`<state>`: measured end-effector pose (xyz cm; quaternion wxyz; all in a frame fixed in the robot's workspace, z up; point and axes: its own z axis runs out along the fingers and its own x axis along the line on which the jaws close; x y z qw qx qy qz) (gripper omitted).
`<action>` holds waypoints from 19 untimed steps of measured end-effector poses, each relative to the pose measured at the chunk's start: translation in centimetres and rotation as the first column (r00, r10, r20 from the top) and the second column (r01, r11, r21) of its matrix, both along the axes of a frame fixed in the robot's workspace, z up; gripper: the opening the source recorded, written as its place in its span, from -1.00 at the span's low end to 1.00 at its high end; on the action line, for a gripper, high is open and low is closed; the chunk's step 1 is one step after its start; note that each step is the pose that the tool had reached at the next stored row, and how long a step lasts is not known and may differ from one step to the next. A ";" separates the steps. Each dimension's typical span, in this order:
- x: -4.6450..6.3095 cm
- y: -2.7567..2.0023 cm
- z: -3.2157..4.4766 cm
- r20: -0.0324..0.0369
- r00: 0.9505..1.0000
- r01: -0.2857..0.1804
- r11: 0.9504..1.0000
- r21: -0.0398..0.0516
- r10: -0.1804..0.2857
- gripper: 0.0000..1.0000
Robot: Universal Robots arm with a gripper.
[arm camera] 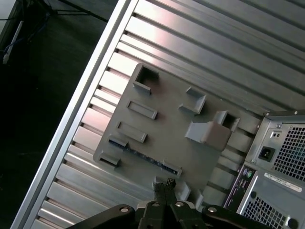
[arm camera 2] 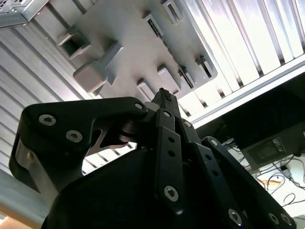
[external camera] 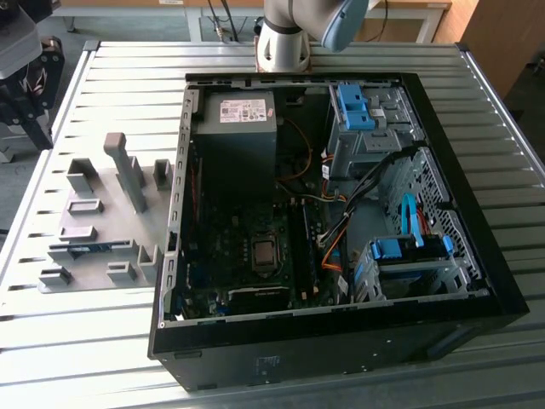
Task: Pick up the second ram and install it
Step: 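Pick up the second ram and move it above second insertion slot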
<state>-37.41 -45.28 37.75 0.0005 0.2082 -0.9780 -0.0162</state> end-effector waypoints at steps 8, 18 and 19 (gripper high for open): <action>0.0 0.00 0.00 0.000 0.999 -0.032 0.999 0.000 0.032 -0.80; 0.0 -0.01 0.00 0.000 0.997 -0.073 0.997 0.000 0.073 -0.80; 0.0 -0.01 0.00 0.000 0.997 -0.074 0.997 0.000 0.074 -0.80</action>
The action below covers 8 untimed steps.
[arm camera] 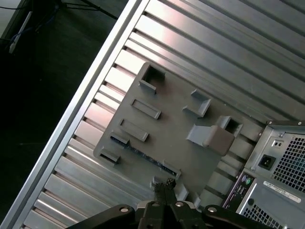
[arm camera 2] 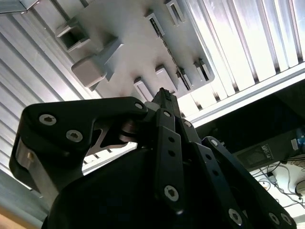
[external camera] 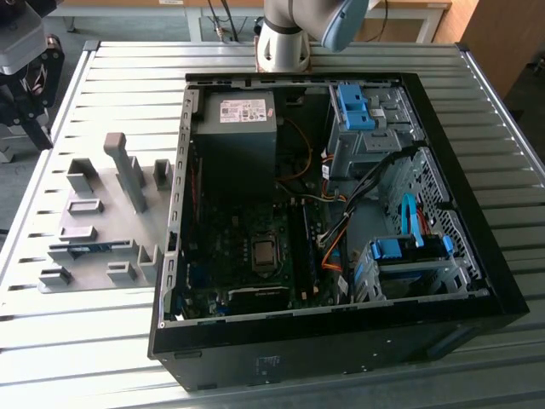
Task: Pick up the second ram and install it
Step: 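Pick up the second ram and move it above second insertion slot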
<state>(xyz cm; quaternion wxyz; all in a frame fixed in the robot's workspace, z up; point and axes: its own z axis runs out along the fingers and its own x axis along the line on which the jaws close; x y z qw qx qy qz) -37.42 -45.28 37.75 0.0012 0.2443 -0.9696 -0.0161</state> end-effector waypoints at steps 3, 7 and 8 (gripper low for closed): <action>0.0 0.00 0.00 0.000 1.000 -0.004 1.000 0.000 0.004 -0.80; 0.0 0.00 0.00 0.000 1.000 -0.012 1.000 0.000 0.012 -0.80; 0.0 0.00 0.00 0.000 1.000 -0.015 1.000 0.000 0.015 -0.80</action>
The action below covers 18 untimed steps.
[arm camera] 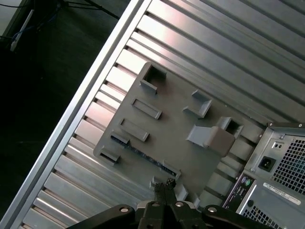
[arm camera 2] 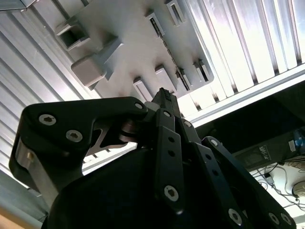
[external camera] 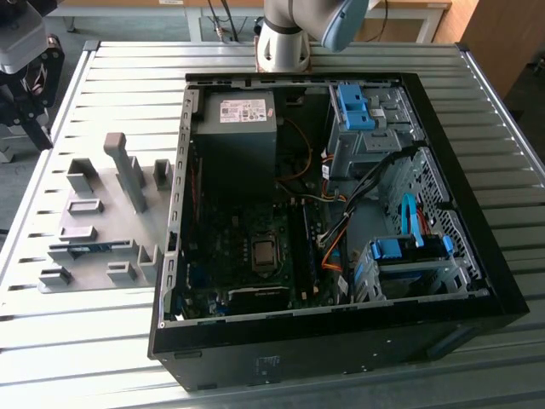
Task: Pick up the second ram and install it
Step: 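Pick up the second ram and move it above second insertion slot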
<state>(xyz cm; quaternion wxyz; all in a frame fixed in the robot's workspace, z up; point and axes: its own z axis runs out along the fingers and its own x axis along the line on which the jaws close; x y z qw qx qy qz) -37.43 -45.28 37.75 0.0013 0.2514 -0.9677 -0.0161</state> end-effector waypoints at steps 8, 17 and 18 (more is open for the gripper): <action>0.0 0.00 0.00 0.000 1.000 -0.014 1.000 0.000 0.014 -0.80; 0.0 0.00 0.00 0.000 1.000 -0.026 1.000 0.000 0.026 -0.80; 0.0 0.00 0.00 0.000 1.000 -0.026 1.000 0.000 0.026 -0.80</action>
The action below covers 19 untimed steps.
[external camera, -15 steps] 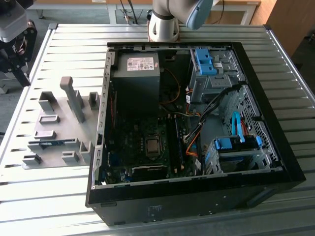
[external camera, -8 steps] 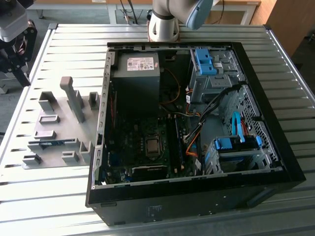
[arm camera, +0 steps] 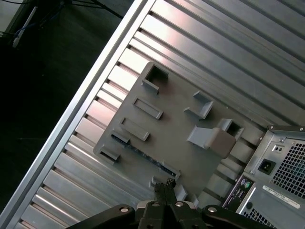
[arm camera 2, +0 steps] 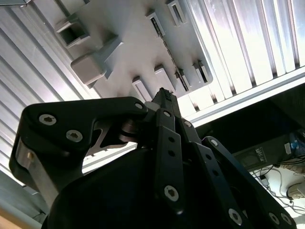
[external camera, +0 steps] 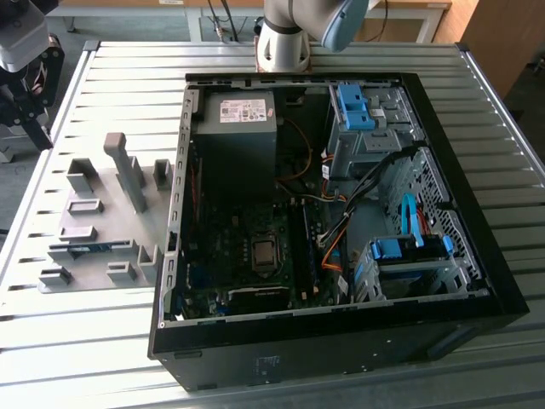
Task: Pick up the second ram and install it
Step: 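Pick up the second ram and move it above second insertion slot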
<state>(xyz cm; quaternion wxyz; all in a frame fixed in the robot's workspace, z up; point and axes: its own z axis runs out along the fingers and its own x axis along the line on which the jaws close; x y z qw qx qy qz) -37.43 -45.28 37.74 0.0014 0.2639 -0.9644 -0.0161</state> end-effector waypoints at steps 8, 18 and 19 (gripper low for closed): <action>0.0 0.00 0.00 0.000 1.000 0.000 1.000 0.000 0.000 -0.80; 0.0 0.00 0.00 0.000 0.999 -0.040 0.999 0.000 0.040 -0.80; 0.0 0.00 0.00 0.000 0.999 -0.044 0.999 0.000 0.044 -0.80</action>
